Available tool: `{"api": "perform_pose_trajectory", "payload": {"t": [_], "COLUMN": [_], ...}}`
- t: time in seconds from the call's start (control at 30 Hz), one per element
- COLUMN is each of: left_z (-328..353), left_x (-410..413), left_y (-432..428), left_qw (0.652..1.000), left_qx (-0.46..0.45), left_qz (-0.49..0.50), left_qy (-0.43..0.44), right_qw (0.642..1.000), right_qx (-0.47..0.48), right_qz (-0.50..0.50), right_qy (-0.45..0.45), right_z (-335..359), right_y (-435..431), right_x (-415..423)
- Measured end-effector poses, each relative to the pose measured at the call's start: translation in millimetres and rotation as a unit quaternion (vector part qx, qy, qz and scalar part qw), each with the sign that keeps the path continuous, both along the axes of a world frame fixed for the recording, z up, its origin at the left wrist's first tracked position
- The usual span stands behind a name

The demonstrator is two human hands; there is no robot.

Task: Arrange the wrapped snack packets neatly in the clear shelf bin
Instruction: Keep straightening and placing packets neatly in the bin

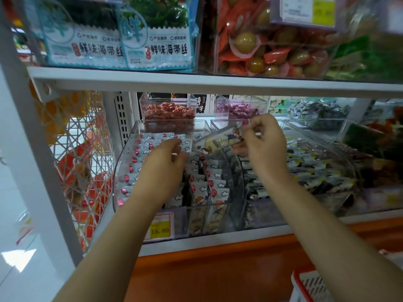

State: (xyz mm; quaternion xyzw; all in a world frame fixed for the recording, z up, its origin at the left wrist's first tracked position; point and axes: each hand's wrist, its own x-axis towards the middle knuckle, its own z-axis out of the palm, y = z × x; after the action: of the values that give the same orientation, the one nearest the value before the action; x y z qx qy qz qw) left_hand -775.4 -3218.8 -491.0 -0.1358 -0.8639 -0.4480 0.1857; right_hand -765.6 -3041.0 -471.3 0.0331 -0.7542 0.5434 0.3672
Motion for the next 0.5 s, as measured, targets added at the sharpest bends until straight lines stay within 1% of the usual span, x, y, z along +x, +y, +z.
{"api": "perform_pose_trajectory", "payload": {"t": [0.07,0.13,0.2,0.33,0.43,0.5], "left_z": [0,1,1,-1,-2,0], "left_x": [3,7,9,12,12,12], "left_y": [1,2,2,-2,-4,-4], "left_qw": [0.999,0.993,0.986,0.96,0.938,0.906], "left_qx": [0.038,0.092,0.138,0.243,0.303,0.372], "left_qz": [-0.028,-0.059,-0.067,-0.067,-0.078,-0.102], "left_qy": [-0.027,-0.051,-0.069,-0.119,-0.148,-0.175], "right_qw": [0.994,0.978,0.958,0.924,0.915,0.909], "right_qx": [-0.089,-0.177,-0.238,-0.306,-0.316,-0.324], "right_qz": [0.044,0.097,0.138,0.192,0.204,0.208], "right_qy": [-0.036,-0.06,-0.08,-0.125,-0.148,-0.158], "right_z": [-3,-6,-8,-12,-15,-14], "right_y": [-1,-3,-4,0,5,7], "right_x": [11,19,24,29,30,31]}}
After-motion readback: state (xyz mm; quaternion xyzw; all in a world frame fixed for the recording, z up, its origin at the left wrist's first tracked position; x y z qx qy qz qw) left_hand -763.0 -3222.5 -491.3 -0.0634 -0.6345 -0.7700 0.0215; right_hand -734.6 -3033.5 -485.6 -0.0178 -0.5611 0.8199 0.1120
